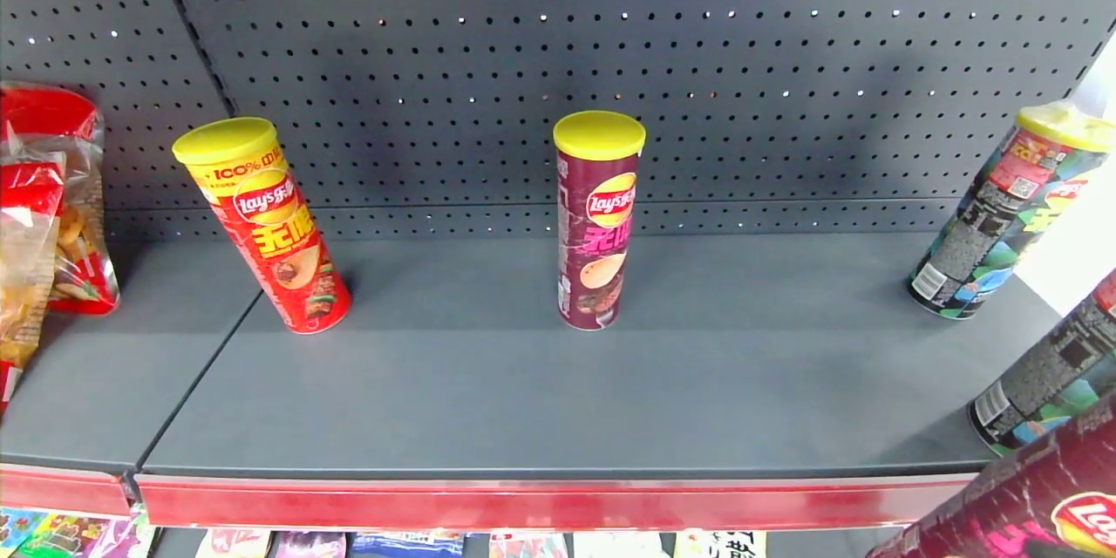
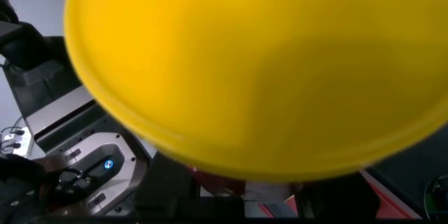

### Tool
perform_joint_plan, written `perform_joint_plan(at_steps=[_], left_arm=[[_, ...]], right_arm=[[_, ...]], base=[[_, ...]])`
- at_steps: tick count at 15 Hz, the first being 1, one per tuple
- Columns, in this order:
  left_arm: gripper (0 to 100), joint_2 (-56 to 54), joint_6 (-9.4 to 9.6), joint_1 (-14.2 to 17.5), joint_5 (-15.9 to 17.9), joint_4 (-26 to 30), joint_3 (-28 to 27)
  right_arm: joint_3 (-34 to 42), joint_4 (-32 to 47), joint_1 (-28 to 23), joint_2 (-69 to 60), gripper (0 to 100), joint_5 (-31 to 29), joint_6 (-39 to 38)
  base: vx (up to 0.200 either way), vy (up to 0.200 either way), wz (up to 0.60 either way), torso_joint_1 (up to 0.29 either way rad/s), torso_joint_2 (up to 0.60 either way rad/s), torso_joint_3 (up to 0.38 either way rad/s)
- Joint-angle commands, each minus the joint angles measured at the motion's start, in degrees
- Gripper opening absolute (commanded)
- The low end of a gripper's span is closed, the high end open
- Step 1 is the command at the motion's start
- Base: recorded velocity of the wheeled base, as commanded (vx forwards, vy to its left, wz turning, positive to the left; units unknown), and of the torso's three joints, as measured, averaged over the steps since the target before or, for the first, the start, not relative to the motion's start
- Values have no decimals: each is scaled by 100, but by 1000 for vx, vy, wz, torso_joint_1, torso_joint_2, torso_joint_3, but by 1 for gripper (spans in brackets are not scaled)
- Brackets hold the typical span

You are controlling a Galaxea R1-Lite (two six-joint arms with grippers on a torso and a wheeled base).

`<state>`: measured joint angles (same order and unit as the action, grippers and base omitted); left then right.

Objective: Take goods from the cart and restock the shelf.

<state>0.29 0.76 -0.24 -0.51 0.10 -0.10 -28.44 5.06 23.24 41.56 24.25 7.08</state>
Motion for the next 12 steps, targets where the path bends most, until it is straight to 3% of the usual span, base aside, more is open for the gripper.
perform_joint_plan(at_steps=[1,2,3,5,6,7,8,9,10,11,12], left_arm=[[100,59,47,-11,69,-10,1],[100,41,118,-2,218,-19,1],[100,445,171,-55,974,-62,-816],[100,2511,-489,-72,1106,-27,-2706],[100,3003,-471,-134,1264,-19,-3119],[100,3759,214,-292,1818,-106,-3392],[100,4339,715,-450,2380,-133,-3567],[100,4928,786,-582,2881,-203,-3787],[100,5543,847,-925,3163,-317,-4068],[100,5895,882,-1259,3180,-423,-4227],[100,6571,865,-1848,3206,-546,-4552]], right_arm=[[-4,4,-3,1,0,10,4],[-4,4,6,-7,0,10,4],[-12,-5,-3,1,0,54,4],[-39,-5,6,45,0,80,4],[-39,-5,6,54,0,80,4],[-83,-14,-3,142,0,71,12],[-109,-14,-3,160,0,71,4],[-162,-14,-12,177,0,71,4],[-197,-14,-12,195,0,63,4],[-206,-14,-12,195,0,63,4],[-241,-14,-21,204,0,63,-5]], base=[[0,0,0,0,0,0],[0,0,0,0,0,0],[0,0,0,0,0,0],[0,0,0,0,0,0],[0,0,0,0,0,0],[0,0,0,0,0,0],[0,0,0,0,0,0],[0,0,0,0,0,0],[0,0,0,0,0,0],[0,0,0,0,0,0],[0,0,0,0,0,0]])
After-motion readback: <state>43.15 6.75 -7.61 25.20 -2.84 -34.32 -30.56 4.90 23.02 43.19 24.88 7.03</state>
